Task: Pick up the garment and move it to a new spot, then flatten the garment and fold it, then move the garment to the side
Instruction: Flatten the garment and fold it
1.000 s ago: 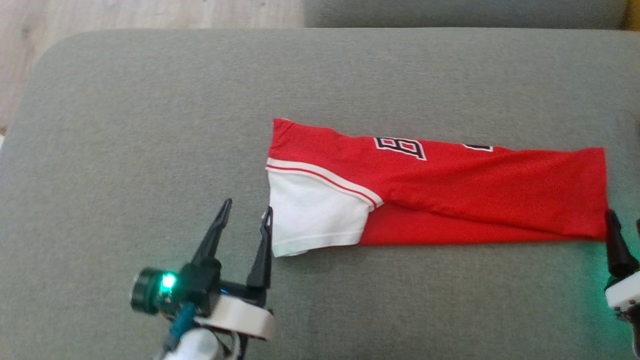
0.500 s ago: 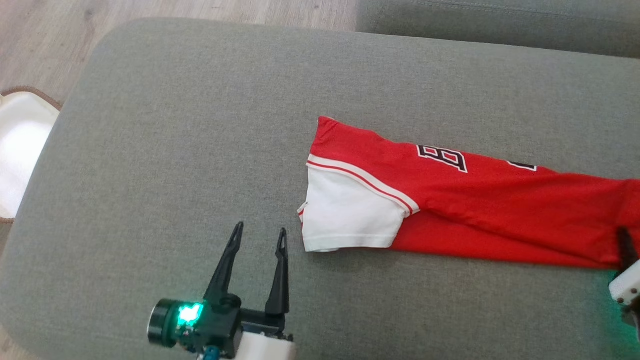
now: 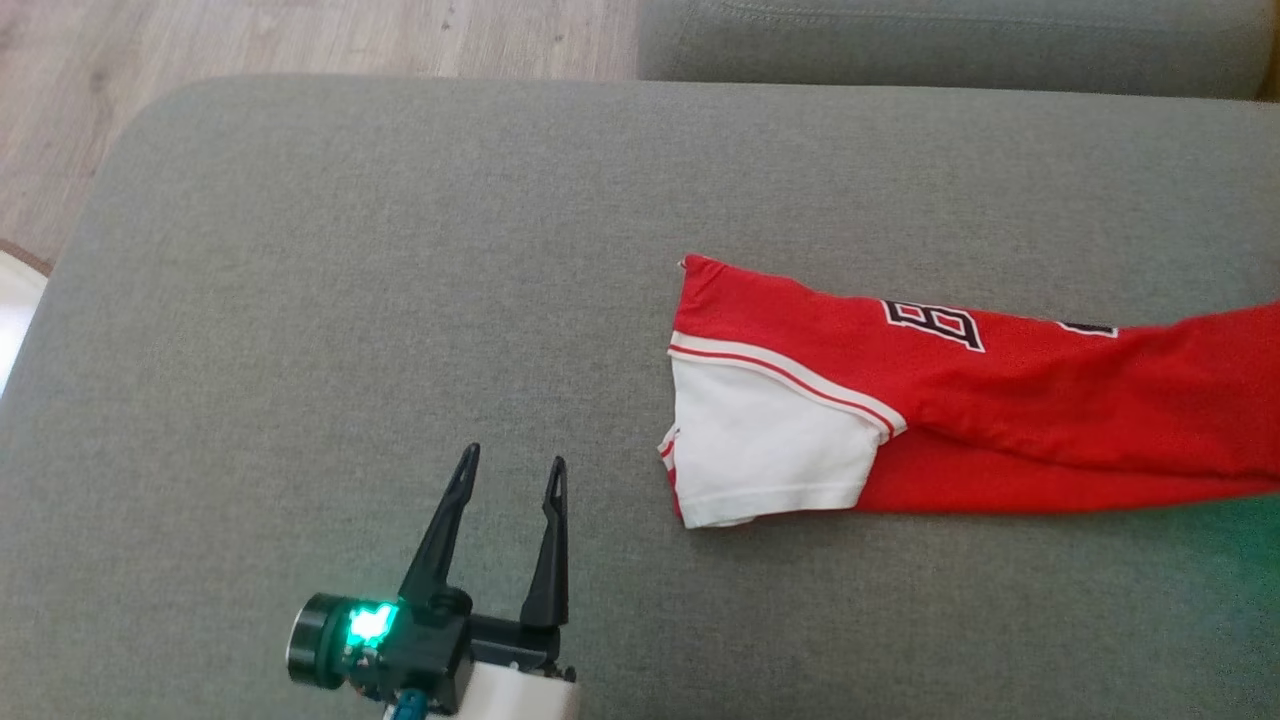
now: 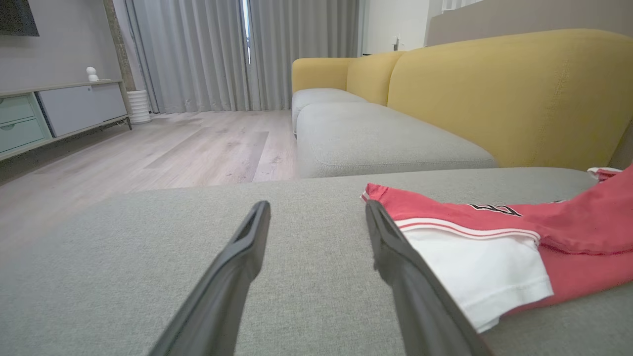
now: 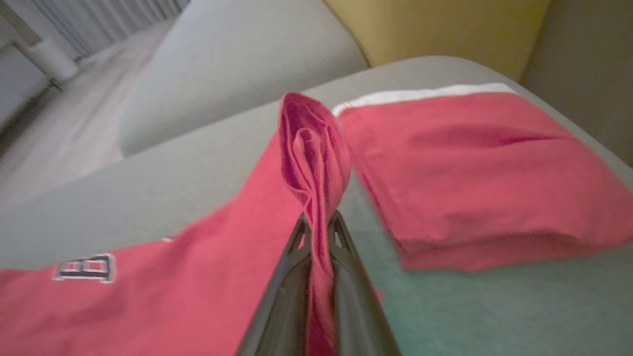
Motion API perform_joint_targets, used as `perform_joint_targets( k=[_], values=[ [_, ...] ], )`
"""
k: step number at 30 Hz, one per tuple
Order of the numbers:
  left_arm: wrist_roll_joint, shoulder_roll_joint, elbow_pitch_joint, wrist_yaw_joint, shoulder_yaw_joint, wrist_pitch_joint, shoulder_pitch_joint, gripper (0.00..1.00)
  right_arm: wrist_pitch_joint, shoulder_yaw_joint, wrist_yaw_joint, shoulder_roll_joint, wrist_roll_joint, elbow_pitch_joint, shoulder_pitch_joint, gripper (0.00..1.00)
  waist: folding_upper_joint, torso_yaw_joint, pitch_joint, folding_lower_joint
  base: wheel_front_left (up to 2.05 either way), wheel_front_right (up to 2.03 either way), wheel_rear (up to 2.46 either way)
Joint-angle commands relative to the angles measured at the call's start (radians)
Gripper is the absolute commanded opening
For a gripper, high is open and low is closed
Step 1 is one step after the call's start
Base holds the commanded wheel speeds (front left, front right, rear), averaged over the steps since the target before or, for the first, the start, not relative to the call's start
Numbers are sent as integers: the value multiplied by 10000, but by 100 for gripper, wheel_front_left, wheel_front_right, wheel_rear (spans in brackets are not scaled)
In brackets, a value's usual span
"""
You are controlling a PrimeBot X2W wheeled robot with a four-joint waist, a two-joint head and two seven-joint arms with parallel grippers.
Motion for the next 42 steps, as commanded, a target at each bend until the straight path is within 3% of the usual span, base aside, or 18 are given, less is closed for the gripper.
perform_joint_targets(
  k=[1, 6, 7, 11, 16, 22, 26, 27, 28, 36, 42],
  values=[
    [131, -111, -260, -66, 460, -95, -107, 100, 212, 141, 65, -198, 309, -805, -132, 0, -1, -71, -81, -1, 0, 0, 0],
    [316, -267, -168, -370, 730, -95, -12, 100, 1418, 593, 65, 962, 1912, -3593, -76, 0, -1, -98, -180, -1, 0, 0, 0],
    [384, -318, -110, -529, 775, -95, -14, 100, 1887, 822, 65, 1471, 2359, -4565, 33, 0, -1, -4, -176, -1, 0, 0, 0],
    [521, -425, -18, -782, 872, -95, -72, 100, 2511, 1393, 65, 2696, 2870, -5733, 48, 0, -1, 304, -154, -1, 0, 0, 0],
    [661, -584, 82, -1020, 947, -95, -114, 100, 2919, 2188, 65, 3756, 2981, -5840, -336, 0, -1, 744, -79, -1, 0, 0, 0],
    [799, -750, 207, -1243, 1019, -95, -149, 100, 2593, 3255, 65, 4024, 2965, -4860, -812, 0, -1, 1228, -16, -1, 0, 0, 0],
    [737, -854, 262, -1343, 1160, -95, -100, 100, 2008, 4169, 65, 4041, 3542, -4114, -1059, 2, -1, 1371, -18, -1, 0, 0, 0],
    [727, -878, 274, -1369, 1181, -95, -82, 100, 1861, 4396, 65, 4042, 3607, -3930, -1122, 33, -1, 1383, -22, -1, 0, 0, 0],
    [729, -900, 286, -1380, 1202, -95, -66, 100, 1705, 4587, 65, 4043, 3654, -3760, -1189, 98, -1, 1383, -22, -1, 0, 0, 0],
    [759, -1001, 378, -1397, 1470, -95, 101, 100, 1002, 5136, 65, 4020, 3650, -3539, -1378, 100, -1, 997, -313, -1, 0, 0, 0],
    [746, -1026, 358, -1350, 1822, -95, 319, 100, -217, 4628, 65, 2992, 2351, -4289, -708, 100, -1, 448, -813, -1, 0, 0, 0]
  ],
)
